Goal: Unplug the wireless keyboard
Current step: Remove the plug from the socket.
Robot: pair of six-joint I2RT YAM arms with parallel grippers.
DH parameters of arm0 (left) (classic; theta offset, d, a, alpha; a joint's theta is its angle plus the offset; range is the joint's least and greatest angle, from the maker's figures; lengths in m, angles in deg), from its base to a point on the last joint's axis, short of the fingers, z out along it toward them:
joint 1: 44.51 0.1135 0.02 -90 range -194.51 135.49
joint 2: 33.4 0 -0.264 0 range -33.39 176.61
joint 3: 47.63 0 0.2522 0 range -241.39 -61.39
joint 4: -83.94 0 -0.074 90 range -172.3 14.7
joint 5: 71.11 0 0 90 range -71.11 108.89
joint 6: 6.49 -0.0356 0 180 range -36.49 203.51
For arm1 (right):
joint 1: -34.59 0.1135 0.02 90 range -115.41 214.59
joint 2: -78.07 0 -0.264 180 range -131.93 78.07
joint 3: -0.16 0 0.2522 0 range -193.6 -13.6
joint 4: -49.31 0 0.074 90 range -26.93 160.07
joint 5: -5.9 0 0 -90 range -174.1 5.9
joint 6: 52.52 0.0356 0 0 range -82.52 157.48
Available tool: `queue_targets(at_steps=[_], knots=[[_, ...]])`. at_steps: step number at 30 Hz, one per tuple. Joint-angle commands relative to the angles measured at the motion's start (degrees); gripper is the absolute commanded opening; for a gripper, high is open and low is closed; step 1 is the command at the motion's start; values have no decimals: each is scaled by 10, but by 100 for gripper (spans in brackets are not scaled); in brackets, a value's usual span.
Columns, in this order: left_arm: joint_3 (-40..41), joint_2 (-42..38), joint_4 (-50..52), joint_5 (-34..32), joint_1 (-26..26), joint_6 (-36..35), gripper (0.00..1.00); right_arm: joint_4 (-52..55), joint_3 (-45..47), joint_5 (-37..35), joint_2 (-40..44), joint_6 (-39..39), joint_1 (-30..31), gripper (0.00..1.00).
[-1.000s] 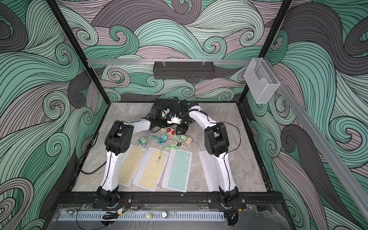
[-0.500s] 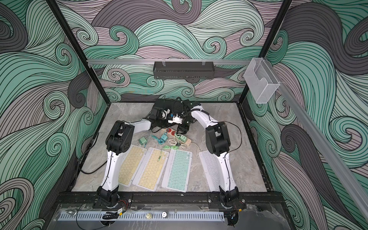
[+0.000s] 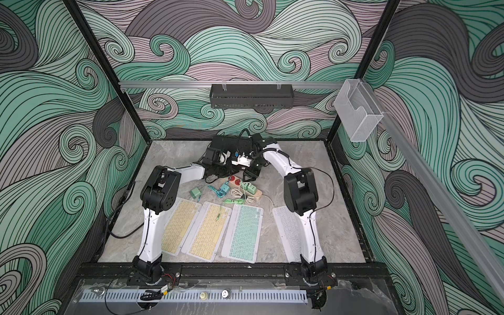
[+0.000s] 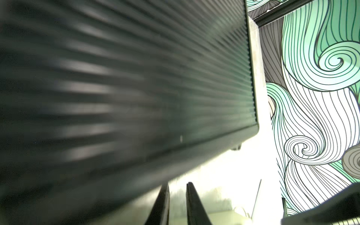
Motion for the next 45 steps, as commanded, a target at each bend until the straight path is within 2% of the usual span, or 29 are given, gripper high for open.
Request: queue_targets(at_steps=[1,8,14,21,27,30,33,42,45], knots=[[12,-49,45,-13,7,3,21,-6,15,6,32,-7,3,65],[60,-107,86,-34,10,2,21,-5,35,-6,50,-17,26,65],[124,-145,65,-42,13,4,22,5,20,-27,26,-2,38,66],[117,-99,41,-14,16,-6,21,18,-11,-47,-31,15,39,68],[115,-90,20,0,24,-7,21,19,-12,-75,-57,16,40,69],[117,-93,12,2,24,-8,21,16,-20,-95,-65,23,39,65],[129,-104,-8,0,24,-9,20,12,-23,-99,-61,34,39,56],[180,-174,-88,-31,24,-1,20,-68,71,-120,-25,51,40,39],[183,-171,-105,-33,24,4,20,-85,87,-141,-25,55,40,38]])
